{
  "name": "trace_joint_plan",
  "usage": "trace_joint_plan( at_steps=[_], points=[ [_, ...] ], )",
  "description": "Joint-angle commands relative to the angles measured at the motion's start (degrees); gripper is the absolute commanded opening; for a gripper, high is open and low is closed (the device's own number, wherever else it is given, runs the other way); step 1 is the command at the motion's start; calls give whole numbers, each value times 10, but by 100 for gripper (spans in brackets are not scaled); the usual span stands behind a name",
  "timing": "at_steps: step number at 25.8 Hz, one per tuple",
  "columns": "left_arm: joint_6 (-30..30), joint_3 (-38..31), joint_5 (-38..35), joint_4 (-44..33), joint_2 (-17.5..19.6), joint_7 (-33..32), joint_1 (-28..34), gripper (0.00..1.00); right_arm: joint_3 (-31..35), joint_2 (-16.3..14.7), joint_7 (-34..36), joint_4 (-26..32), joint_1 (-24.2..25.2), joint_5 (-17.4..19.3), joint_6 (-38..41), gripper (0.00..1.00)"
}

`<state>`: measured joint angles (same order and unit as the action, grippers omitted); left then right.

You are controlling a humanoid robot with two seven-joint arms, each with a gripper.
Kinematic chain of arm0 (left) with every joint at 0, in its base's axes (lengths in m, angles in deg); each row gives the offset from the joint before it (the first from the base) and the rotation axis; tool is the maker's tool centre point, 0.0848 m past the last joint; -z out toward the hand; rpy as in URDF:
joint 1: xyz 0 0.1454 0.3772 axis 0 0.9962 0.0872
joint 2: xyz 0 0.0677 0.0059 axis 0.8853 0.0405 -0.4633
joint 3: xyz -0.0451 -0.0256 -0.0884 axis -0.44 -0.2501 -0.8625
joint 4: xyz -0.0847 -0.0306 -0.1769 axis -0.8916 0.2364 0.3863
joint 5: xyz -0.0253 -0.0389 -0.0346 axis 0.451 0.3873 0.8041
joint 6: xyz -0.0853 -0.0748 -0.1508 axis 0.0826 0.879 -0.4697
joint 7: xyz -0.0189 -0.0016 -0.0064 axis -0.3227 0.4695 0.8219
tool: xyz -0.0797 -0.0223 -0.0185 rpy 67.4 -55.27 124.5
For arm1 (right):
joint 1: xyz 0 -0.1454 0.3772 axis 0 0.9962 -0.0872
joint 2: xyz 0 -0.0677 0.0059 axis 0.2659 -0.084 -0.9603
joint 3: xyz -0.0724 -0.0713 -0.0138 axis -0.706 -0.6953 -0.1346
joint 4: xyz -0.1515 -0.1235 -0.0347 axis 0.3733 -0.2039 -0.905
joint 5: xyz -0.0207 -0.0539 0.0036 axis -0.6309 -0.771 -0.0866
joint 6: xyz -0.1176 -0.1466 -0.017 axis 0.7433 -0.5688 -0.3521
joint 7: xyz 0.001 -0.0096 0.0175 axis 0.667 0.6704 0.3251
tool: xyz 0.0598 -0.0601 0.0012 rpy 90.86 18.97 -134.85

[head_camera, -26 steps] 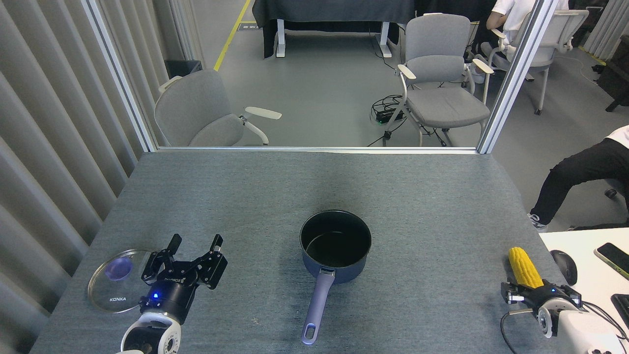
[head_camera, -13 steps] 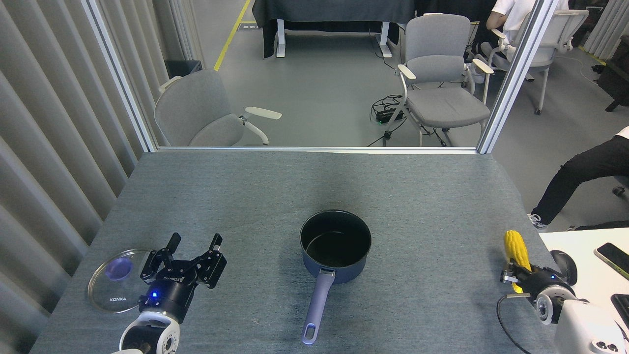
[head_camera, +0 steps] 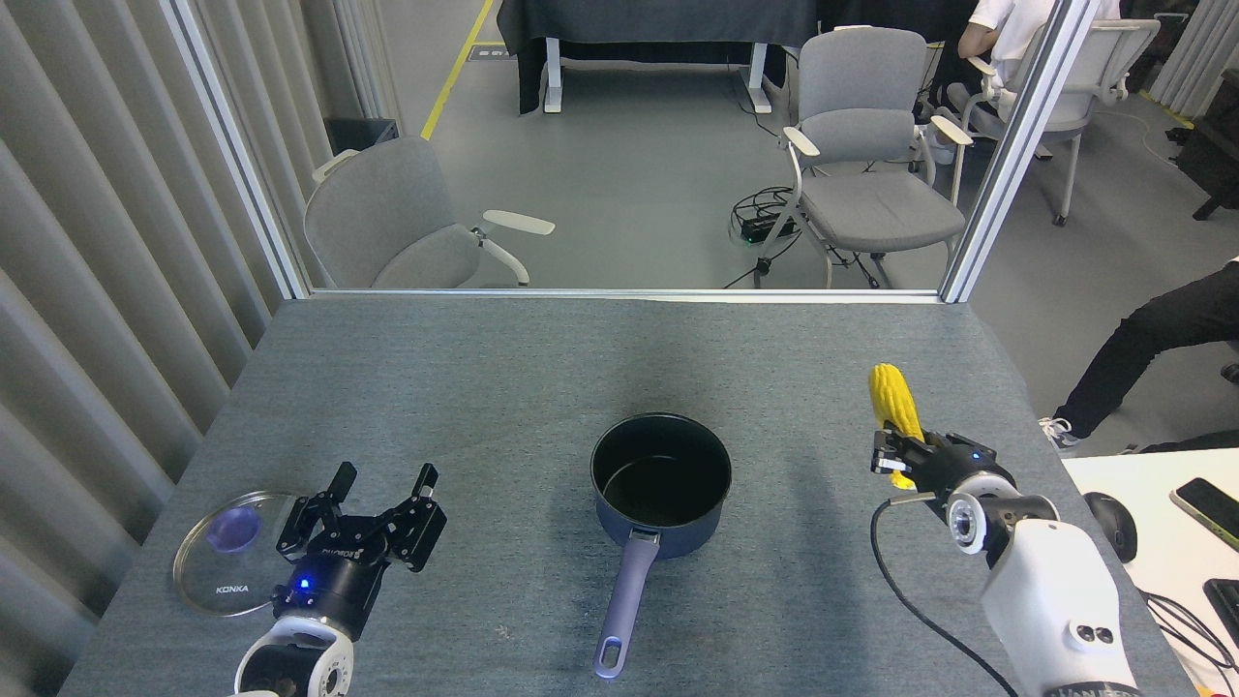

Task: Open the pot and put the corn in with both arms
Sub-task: 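Lift the corn cob and carry it over the saucepan with the right gripper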

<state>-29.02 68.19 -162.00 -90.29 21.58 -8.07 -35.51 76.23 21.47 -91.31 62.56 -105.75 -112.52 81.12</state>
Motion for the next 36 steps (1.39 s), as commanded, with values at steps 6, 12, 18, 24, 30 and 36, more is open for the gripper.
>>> trace_joint_plan(
  at_steps=[6, 12, 18, 24, 30, 36],
  points=[
    [-2, 0, 0, 2, 0, 1, 2, 98, -7, 148, -156, 101, -20, -90, -62, 0],
    [-3, 0, 0, 2, 0, 2, 2, 98, -20, 221, -172, 98, -10, -161, -68, 0],
    [-3, -11, 1, 7, -1, 3, 3, 98, -80, 224, -172, 89, -9, -159, -126, 1],
    [-3, -11, 1, 7, -4, 4, 4, 98, -92, 229, -168, 76, -10, -159, -146, 2],
    [-3, -11, 1, 13, -4, 4, 3, 98, -93, 240, -151, 33, -16, -162, -150, 4],
    [0, -11, 1, 14, -4, 4, 3, 98, -93, 243, -125, 12, -19, -161, -151, 8]
  ],
)
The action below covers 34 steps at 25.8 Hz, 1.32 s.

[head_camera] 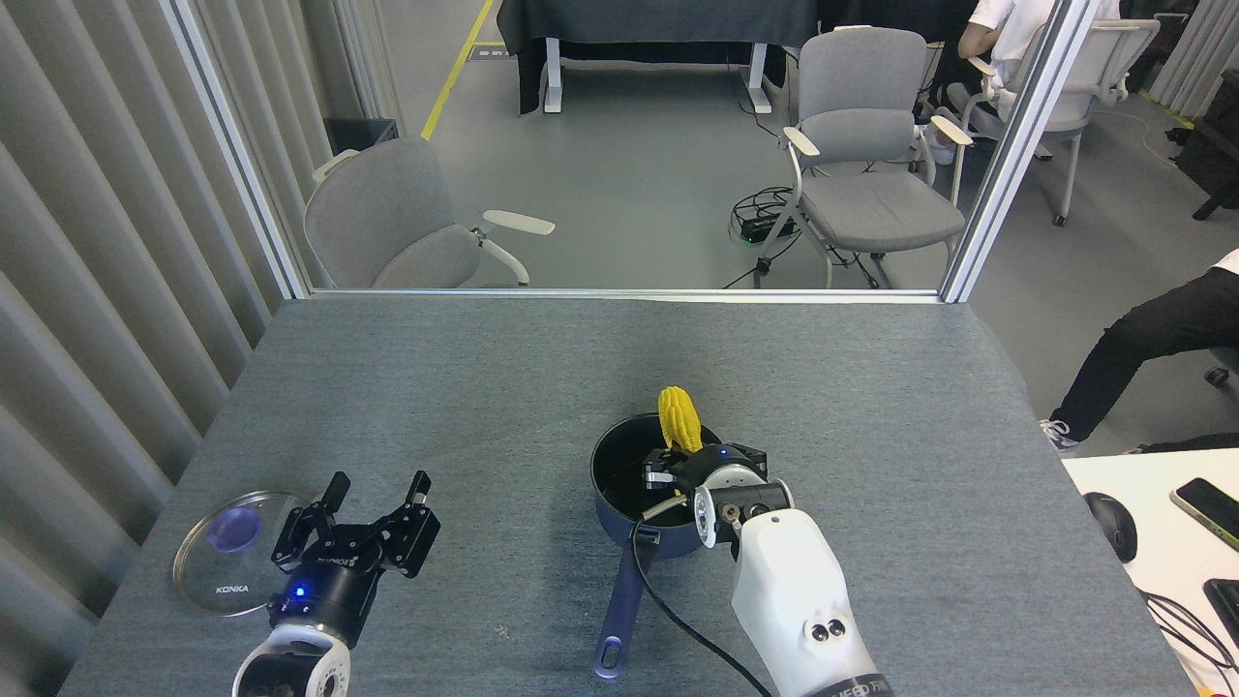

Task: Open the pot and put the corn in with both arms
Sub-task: 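Lift the corn cob and carry it over the saucepan with the right gripper, then lower the corn cob into the saucepan and open the right gripper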

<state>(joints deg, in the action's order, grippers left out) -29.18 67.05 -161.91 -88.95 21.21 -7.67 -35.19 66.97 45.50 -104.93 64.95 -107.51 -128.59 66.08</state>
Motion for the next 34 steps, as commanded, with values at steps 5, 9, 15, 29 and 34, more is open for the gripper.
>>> trace_joint_plan(
  at_steps=[5, 9, 15, 29, 34],
  points=[
    [1, -1, 0, 0, 2, 0, -1, 98, 0, 7, 22, -16, -1, 0, -1, 10],
    [-1, -1, 0, 0, 1, 0, -1, 98, 0, 15, 25, -17, -8, 2, -1, 11],
    [-2, -1, 0, 0, 0, -1, -2, 98, 0, 16, 55, -25, -9, 4, -1, 71],
    [-2, -1, 0, -1, 0, -1, -3, 98, 1, 17, 56, -25, -9, 7, 2, 99],
    [-1, -1, 0, -2, 0, -1, -3, 98, 1, 17, 56, -23, -9, 5, -1, 99]
  ],
)
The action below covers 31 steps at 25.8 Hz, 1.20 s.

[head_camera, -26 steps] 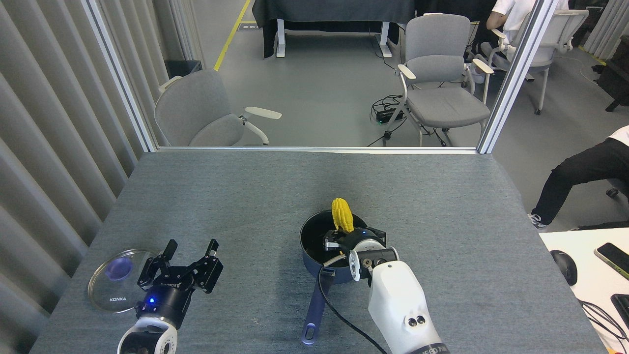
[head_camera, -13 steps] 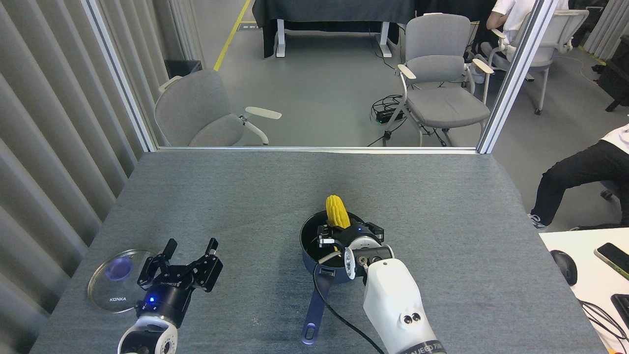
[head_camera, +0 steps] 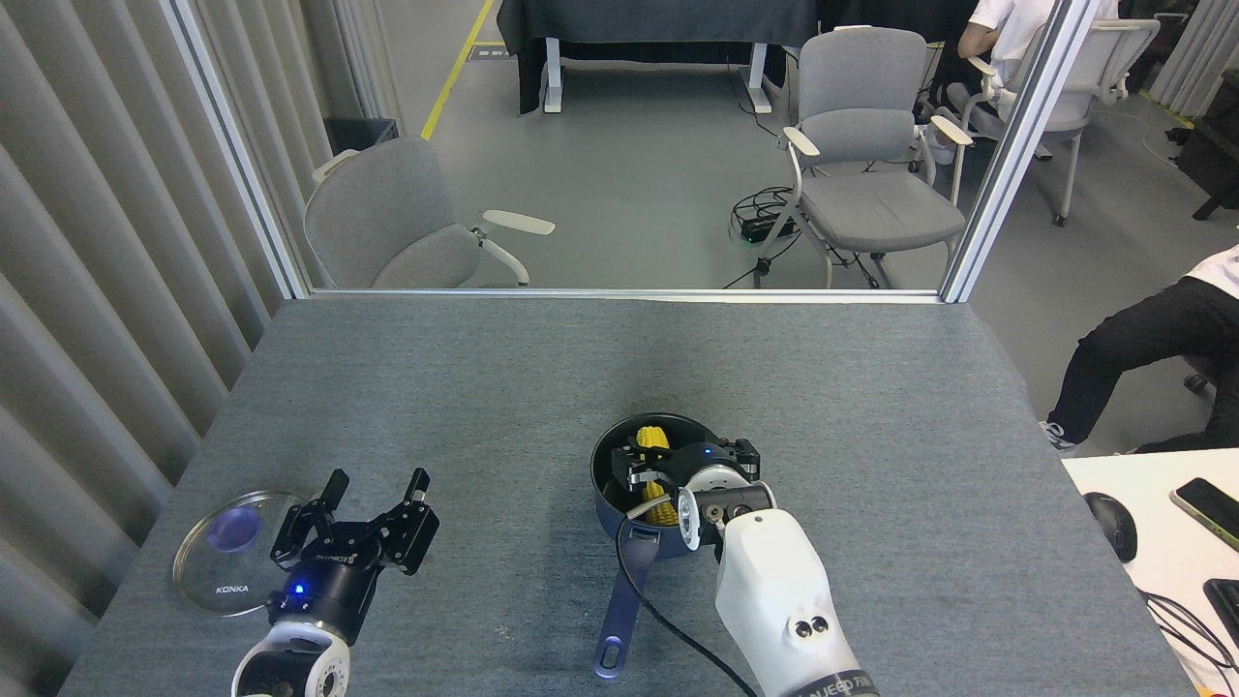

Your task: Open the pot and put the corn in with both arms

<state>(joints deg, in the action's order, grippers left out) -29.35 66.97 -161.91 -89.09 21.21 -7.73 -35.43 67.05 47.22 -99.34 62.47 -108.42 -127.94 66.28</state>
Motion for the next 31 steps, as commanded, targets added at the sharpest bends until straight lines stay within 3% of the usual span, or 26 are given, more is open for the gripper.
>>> trace_joint_plan(
  at_steps=[1, 3, 5, 8, 10, 14, 17, 24, 26, 31],
  points=[
    [2, 0, 0, -1, 0, 0, 1, 98, 2, 0, 2, 4, -1, -2, -3, 99],
    [2, 0, 0, -2, 1, 0, 1, 98, 5, -5, 41, 11, -7, -2, -3, 99],
    [3, 0, 0, -2, 1, 2, 1, 98, 10, -13, 137, 15, -10, -2, -3, 99],
    [3, 0, 0, -4, 1, 4, 2, 98, 39, -55, 310, 29, -3, 3, 4, 99],
    [2, -1, 0, -4, 1, 4, 2, 98, 58, -71, 362, 45, 11, 8, 7, 99],
    [2, -2, 0, -5, 1, 4, 2, 98, 88, -109, 369, 77, 66, 28, 18, 99],
    [2, -2, 0, -5, 1, 4, 1, 98, 110, -134, 372, 124, 136, 41, 58, 99],
    [1, -3, 0, -6, 1, 4, 2, 98, 150, -135, 365, 288, 290, 41, 70, 99],
    [1, -5, 0, -6, 1, 4, 2, 98, 151, -135, 350, 316, 316, 41, 70, 99],
    [1, -5, 0, -6, 1, 4, 2, 98, 154, -140, 314, 320, 313, 41, 68, 99]
  ],
)
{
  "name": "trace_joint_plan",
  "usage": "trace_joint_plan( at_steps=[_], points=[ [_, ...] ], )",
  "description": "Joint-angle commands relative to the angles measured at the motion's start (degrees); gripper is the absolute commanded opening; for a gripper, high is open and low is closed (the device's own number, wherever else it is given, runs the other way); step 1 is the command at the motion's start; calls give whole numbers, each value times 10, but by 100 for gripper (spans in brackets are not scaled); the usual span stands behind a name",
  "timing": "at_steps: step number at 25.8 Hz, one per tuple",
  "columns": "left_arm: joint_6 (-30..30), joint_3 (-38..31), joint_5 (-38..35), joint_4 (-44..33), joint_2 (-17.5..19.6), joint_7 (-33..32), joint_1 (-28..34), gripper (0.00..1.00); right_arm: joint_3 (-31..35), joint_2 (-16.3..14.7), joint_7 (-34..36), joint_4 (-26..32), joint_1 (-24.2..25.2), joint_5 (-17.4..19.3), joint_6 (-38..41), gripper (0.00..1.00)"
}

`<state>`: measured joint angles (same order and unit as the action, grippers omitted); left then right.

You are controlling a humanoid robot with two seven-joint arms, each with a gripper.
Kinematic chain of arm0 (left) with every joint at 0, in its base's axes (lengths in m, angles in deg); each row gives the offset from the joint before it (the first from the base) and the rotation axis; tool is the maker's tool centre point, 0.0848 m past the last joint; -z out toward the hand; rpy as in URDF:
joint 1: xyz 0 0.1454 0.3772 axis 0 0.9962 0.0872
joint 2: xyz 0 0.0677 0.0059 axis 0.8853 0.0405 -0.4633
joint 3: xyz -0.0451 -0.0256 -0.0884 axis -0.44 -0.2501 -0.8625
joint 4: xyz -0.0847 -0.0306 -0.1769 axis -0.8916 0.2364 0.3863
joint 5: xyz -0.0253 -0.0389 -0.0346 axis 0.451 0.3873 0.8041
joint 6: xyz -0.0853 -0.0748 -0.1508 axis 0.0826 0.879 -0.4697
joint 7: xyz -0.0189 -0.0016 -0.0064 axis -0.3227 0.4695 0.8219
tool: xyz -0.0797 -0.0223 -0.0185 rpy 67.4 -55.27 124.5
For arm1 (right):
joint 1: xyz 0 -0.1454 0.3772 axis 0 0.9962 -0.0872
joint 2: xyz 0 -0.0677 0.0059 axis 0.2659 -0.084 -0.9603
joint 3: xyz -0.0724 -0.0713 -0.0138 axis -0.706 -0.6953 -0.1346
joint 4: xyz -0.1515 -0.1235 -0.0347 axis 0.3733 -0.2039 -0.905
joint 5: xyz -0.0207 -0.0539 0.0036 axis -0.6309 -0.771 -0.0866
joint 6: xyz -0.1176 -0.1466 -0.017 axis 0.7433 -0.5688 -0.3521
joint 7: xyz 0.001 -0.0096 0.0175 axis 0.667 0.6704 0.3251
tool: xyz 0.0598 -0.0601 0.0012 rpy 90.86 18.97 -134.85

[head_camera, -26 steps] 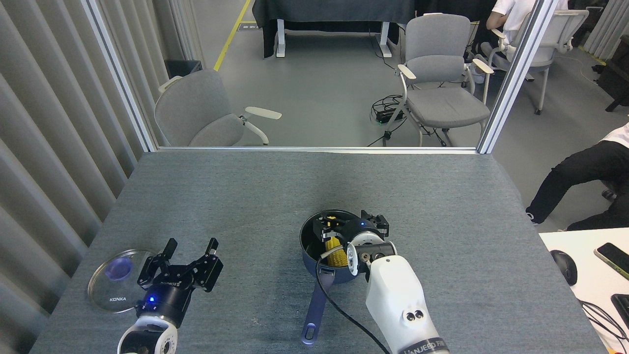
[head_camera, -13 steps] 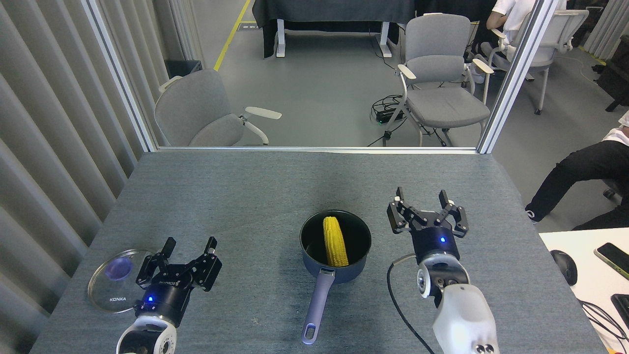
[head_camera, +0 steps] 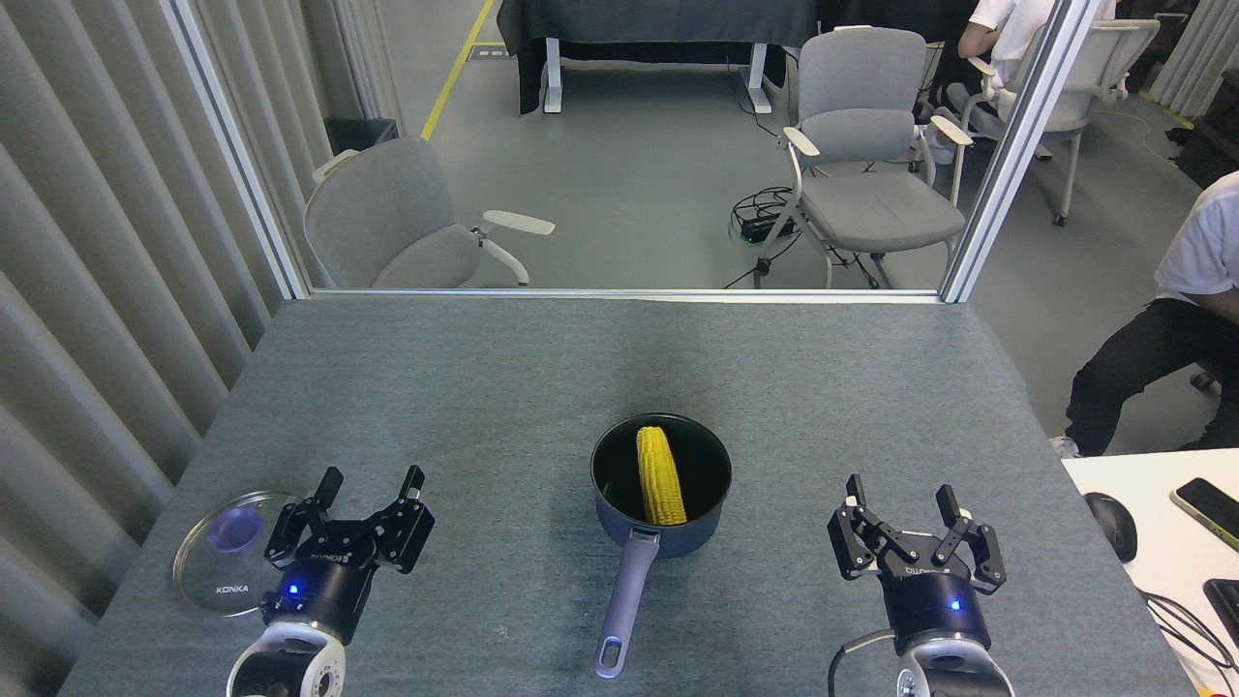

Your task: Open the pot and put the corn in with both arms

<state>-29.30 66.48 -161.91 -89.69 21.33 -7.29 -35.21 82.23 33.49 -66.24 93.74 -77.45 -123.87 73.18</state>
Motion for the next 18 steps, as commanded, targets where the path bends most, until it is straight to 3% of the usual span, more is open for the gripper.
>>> trace_joint_plan(
  at_steps=[1, 8, 18],
  points=[
    [0, 0, 0, 0, 1, 0, 0, 98, 3, -3, -18, 6, 1, 1, -1, 99],
    [0, -1, 0, 0, 0, 0, 0, 98, 25, -7, -14, -36, -37, 1, -4, 100],
    [0, -1, 0, 0, -1, 0, -1, 98, 25, -6, -11, -40, -39, 0, -3, 100]
  ],
)
